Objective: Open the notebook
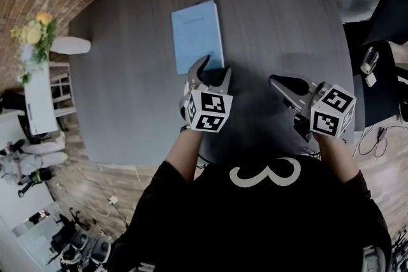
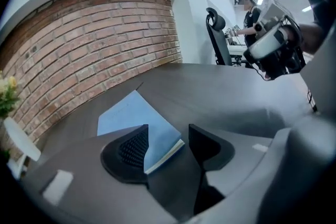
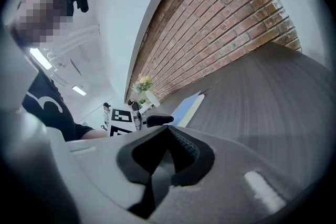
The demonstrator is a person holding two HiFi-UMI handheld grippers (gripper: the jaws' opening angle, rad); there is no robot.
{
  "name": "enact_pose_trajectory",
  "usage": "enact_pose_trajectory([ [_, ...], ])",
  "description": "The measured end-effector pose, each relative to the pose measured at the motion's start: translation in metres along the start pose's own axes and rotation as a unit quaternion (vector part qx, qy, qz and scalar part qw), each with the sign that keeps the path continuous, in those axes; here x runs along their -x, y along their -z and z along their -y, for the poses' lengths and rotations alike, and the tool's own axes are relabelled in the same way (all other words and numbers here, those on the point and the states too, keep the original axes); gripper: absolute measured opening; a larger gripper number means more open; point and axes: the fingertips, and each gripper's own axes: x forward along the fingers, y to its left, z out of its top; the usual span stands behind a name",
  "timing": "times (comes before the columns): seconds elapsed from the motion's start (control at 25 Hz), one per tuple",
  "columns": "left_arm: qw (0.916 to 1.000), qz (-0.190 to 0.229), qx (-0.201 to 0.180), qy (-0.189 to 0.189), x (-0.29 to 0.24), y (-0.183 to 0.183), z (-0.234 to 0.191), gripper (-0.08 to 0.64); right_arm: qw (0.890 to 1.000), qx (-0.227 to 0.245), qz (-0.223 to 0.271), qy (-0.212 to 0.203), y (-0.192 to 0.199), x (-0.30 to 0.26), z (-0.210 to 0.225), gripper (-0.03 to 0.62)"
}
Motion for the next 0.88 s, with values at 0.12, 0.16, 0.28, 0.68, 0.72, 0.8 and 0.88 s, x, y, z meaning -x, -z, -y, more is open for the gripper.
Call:
enact_pose_trajectory([
  [0.12,0.9998,-0.010,-0.016,-0.003,-0.005,0.005,0.002,0.235,1.000,-0.001,0.003,-0.002,0.000,-0.002,0.000,0.002],
  [0.16,0.9998,-0.012,-0.015,-0.004,-0.006,0.006,0.002,0.235,1.000,-0.001,0.003,-0.003,0.000,-0.002,0.000,0.002],
  [0.28,0.9998,-0.015,-0.011,-0.005,-0.007,0.007,0.001,0.227,1.000,-0.003,-0.001,-0.002,0.002,-0.002,0.000,0.002],
  [0.68,0.9997,-0.020,-0.011,-0.009,-0.009,0.009,-0.002,0.203,1.000,0.004,-0.004,-0.008,0.001,-0.004,-0.004,0.002],
  [0.72,0.9996,-0.022,-0.012,-0.009,-0.009,0.009,-0.001,0.195,1.000,0.005,-0.005,-0.012,0.002,-0.004,-0.006,0.002],
  [0.8,0.9995,-0.027,-0.012,-0.009,-0.009,0.008,-0.001,0.186,1.000,0.007,-0.008,-0.020,0.003,-0.005,-0.010,0.002],
  [0.88,0.9992,-0.036,-0.014,-0.013,-0.008,0.010,-0.002,0.150,1.000,0.005,-0.008,-0.026,0.003,-0.006,-0.012,0.002],
])
